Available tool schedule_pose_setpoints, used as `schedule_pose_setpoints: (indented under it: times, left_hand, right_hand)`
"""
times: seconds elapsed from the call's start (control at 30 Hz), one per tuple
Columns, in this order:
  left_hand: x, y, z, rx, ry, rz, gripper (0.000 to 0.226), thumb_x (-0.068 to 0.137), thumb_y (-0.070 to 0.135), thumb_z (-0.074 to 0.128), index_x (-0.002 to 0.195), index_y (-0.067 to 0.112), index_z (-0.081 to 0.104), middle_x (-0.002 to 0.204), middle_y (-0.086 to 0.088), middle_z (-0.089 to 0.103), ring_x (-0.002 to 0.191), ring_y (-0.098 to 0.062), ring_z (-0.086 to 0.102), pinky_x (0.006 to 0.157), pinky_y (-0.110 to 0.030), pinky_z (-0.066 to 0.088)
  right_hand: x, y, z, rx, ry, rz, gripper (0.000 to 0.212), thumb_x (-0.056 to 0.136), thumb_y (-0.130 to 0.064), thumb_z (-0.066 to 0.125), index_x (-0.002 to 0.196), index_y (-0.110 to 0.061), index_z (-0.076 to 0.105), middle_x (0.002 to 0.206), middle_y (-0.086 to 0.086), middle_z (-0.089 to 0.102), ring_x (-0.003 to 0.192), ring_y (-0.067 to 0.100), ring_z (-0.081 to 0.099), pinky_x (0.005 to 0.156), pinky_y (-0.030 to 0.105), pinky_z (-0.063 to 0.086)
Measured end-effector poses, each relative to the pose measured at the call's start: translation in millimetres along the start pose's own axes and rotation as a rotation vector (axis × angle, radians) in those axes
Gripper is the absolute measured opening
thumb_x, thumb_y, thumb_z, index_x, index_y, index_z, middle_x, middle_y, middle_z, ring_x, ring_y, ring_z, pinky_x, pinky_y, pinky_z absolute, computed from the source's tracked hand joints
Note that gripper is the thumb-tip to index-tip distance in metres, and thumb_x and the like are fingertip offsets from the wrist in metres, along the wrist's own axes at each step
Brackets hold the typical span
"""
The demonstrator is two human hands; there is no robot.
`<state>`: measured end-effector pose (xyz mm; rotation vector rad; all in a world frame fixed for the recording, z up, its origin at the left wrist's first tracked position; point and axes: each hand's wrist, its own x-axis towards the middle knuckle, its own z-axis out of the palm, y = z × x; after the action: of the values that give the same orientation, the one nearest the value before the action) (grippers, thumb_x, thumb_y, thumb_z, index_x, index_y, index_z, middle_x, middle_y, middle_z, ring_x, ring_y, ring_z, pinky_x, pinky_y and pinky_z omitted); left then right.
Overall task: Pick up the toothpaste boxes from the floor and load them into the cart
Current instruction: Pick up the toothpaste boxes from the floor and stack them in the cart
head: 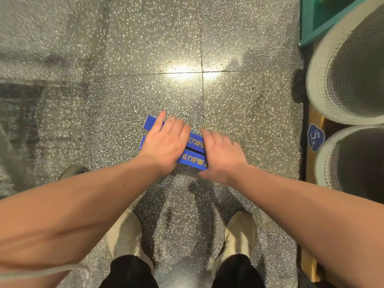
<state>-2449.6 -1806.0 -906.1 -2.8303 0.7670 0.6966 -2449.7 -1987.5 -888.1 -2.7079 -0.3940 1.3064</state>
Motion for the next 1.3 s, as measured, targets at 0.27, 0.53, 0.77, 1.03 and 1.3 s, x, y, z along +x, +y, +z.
schedule_pose_setpoints:
  times: [0.27,0.53,0.77,1.03,1.3]
  left_hand:
    - [0,-3,5,-0.037,-0.059,0.002,0.082,0.074,0.027,0.075,0.140,0.011,0.028,0.129,-0.007,0.048,0.127,-0.031,0.045,0.119,-0.053,0.021]
    - [-19,-3,-27,-0.029,-0.014,0.019,0.067,0.070,0.021,0.075,0.125,0.013,0.039,0.113,-0.003,0.054,0.105,-0.027,0.052,0.100,-0.045,0.036]
    - [-98,-14,-179,-0.123,-0.048,-0.023,0.059,0.080,0.023,0.067,0.132,0.014,0.040,0.123,-0.003,0.050,0.112,-0.027,0.048,0.096,-0.041,0.032]
    - [-259,-29,-449,-0.154,-0.026,-0.089,0.063,0.078,0.021,0.075,0.129,0.014,0.039,0.123,-0.005,0.051,0.114,-0.028,0.049,0.096,-0.042,0.034]
    - [-424,-53,-629,-0.130,0.221,-0.240,0.047,0.083,0.032,0.068,0.121,0.019,0.044,0.118,-0.004,0.054,0.111,-0.027,0.052,0.093,-0.042,0.038]
  right_hand:
    - [-2,2,3,0.003,0.070,-0.018,0.070,0.074,-0.045,0.075,0.129,-0.021,0.038,0.114,-0.003,0.049,0.107,0.020,0.050,0.102,0.042,0.041]
    - [-28,2,-23,-0.071,0.107,-0.073,0.064,0.073,-0.051,0.076,0.119,-0.021,0.042,0.106,-0.004,0.048,0.094,0.018,0.044,0.097,0.041,0.044]
    - [-138,-31,-134,-0.130,0.122,-0.177,0.058,0.075,-0.053,0.070,0.117,-0.026,0.041,0.106,-0.007,0.051,0.095,0.015,0.048,0.094,0.037,0.043]
    - [-360,-114,-331,-0.248,0.181,-0.240,0.051,0.071,-0.055,0.064,0.106,-0.028,0.039,0.104,-0.008,0.052,0.103,0.019,0.056,0.087,0.037,0.043]
    - [-531,-210,-473,-0.368,0.352,-0.428,0.050,0.063,-0.059,0.063,0.093,-0.029,0.035,0.094,-0.007,0.054,0.090,0.022,0.059,0.068,0.033,0.041]
